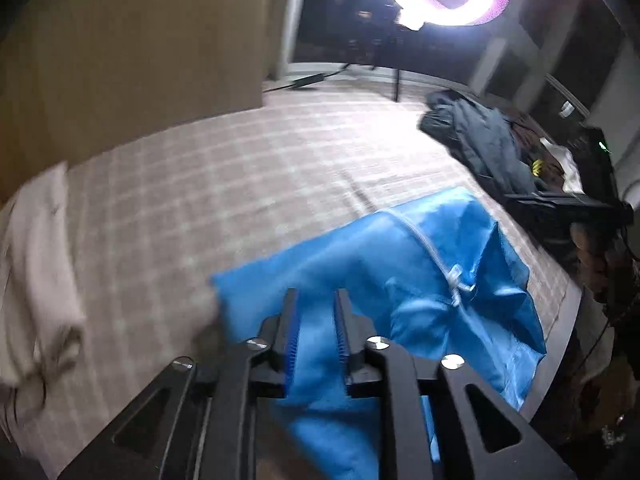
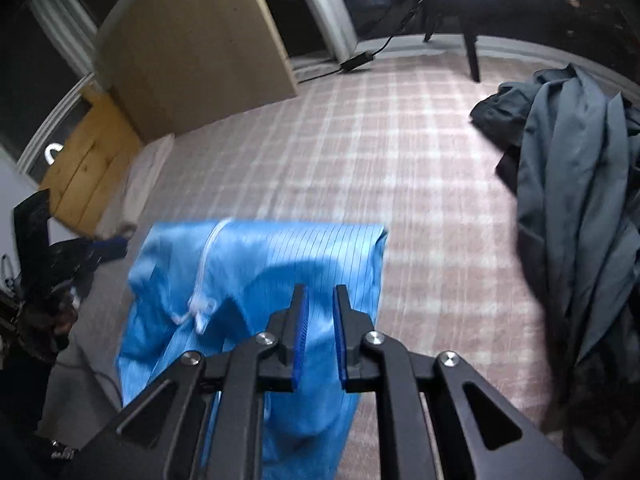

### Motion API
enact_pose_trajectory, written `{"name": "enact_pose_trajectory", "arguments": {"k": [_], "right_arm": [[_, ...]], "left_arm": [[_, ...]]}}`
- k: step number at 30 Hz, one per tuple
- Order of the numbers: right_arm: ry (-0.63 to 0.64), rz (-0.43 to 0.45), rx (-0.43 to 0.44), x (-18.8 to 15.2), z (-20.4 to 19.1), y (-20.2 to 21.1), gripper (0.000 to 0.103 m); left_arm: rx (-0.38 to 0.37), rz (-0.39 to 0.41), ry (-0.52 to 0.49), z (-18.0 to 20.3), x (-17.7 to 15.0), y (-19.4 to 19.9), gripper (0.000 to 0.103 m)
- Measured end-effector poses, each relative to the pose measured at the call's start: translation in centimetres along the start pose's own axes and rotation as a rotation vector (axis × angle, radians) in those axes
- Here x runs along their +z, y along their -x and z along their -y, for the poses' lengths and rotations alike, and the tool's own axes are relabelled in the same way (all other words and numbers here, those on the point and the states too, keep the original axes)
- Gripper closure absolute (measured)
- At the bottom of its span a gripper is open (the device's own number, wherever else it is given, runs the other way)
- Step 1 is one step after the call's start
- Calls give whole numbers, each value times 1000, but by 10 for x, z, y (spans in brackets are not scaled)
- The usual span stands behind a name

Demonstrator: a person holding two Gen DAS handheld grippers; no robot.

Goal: Fold clothes

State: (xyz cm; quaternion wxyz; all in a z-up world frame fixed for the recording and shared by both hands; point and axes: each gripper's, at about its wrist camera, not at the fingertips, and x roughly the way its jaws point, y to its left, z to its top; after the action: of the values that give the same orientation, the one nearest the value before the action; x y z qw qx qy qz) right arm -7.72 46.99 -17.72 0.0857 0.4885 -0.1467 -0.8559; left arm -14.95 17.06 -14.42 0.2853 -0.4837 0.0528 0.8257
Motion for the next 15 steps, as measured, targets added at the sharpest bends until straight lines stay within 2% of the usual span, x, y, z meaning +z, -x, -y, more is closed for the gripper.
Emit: {"name": "enact_pose_trajectory", "arguments": {"k": [2,4,5,8,10,12,15], "right_arm": [[-24,-2,3,8,-3,-19,91],[-12,-43,-33,6,-4,-46,92],[8,-59,-57,4,-7,-46,93],[74,-106,-130,-2,-16,-43,94],[97,-39,-108,9,-27,-21,94],[144,9,-60,29,-44,-9,94],[230,-33,7,52,-70,-33,94]], "left_arm": [[-2,-49,-9,-6,0,-20,86],[1,-135,-35,-6,-11,-48,86],[-4,-149,-46,-7,-14,-51,86],[-33,-160,-50,-7,-12,-45,90],[-78,-90,-41,-3,9,-29,90],[-116,-47,-84,11,24,-20,90],[-159,-67,-107,30,43,-40,88]]}}
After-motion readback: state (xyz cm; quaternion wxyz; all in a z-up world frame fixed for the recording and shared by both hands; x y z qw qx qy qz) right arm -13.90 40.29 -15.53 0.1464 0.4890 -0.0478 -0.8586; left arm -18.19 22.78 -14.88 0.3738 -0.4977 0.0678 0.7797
